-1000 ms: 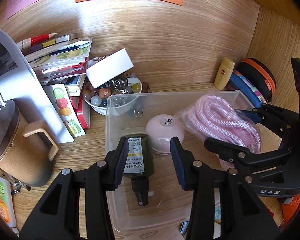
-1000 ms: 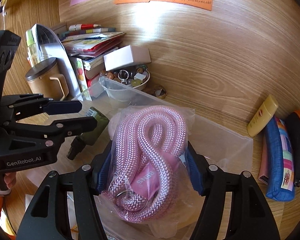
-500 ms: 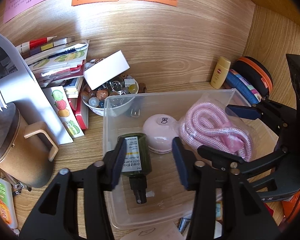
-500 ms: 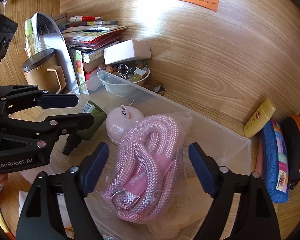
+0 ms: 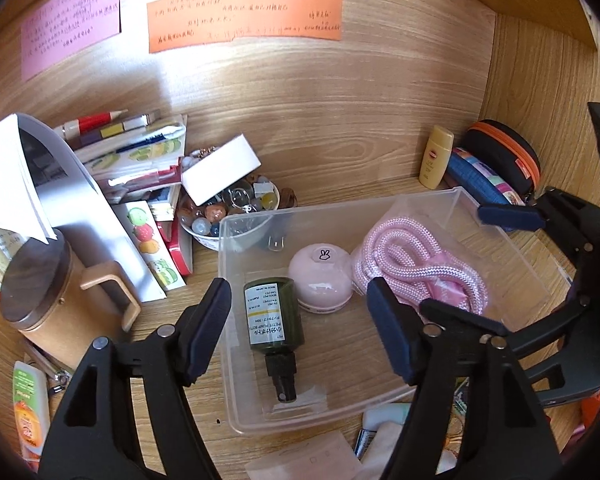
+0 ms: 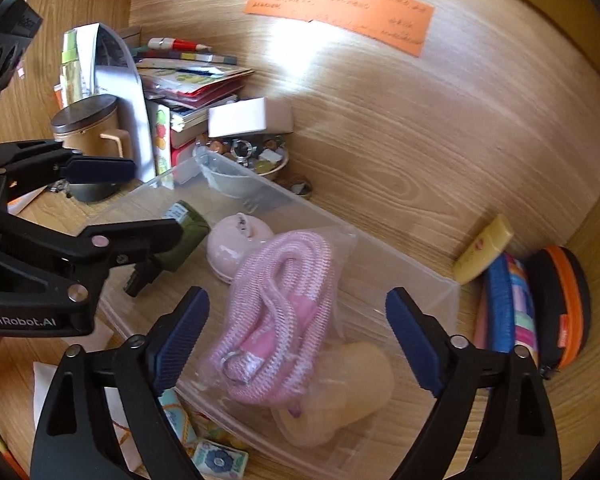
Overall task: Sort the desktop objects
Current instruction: 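Open both grippers to release the bottle and rope bag into the clear box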
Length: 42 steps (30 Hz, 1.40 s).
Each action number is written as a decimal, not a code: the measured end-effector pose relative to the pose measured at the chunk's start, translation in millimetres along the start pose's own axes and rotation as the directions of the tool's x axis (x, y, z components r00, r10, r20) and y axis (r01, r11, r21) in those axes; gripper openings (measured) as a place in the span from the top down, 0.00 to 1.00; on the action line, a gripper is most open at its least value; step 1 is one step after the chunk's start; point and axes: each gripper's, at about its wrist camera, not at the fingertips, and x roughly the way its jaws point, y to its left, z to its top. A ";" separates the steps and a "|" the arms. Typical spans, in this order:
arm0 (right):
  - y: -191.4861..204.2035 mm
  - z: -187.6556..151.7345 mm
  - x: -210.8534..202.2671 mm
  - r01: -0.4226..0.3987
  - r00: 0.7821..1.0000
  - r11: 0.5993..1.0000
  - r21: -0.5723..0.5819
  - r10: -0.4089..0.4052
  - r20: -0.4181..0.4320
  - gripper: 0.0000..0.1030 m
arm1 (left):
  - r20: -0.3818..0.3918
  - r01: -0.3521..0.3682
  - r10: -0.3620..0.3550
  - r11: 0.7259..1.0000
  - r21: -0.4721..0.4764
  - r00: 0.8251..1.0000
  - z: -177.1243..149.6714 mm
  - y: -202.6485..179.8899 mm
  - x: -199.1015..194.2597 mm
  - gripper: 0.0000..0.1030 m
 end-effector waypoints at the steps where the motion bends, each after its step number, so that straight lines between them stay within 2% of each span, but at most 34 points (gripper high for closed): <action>1: -0.6 -0.7 -2.4 0.009 1.000 1.000 0.002 -0.009 0.004 0.10 | 0.002 -0.003 0.003 1.000 0.001 1.000 -1.0 -0.6 -1.9 0.30; 8: -8.0 -9.9 -18.4 0.039 0.999 0.999 0.033 -0.040 0.016 0.10 | 0.015 -0.028 0.028 1.000 0.015 0.999 -4.8 -5.6 -17.9 0.12; 13: -7.7 -18.7 -33.1 0.028 0.999 0.999 0.041 -0.029 0.028 0.10 | 0.016 -0.041 0.041 0.999 0.024 0.999 -9.3 -9.6 -27.9 0.10; 27: -7.7 -53.7 -89.3 0.094 0.991 0.994 0.061 -0.099 0.092 0.10 | 0.007 -0.076 0.076 0.997 0.004 0.997 -33.5 -14.3 -55.1 0.09; 36: -12.2 -81.7 -109.9 0.092 0.992 0.992 0.086 -0.099 0.081 0.08 | 0.010 -0.092 0.093 0.996 -0.018 0.996 -51.3 -15.3 -73.8 0.09; 42: -8.8 -102.8 -115.6 0.061 0.996 0.993 0.098 -0.067 0.061 0.07 | 0.007 -0.071 0.071 0.996 -0.055 0.997 -64.3 -15.5 -81.8 0.08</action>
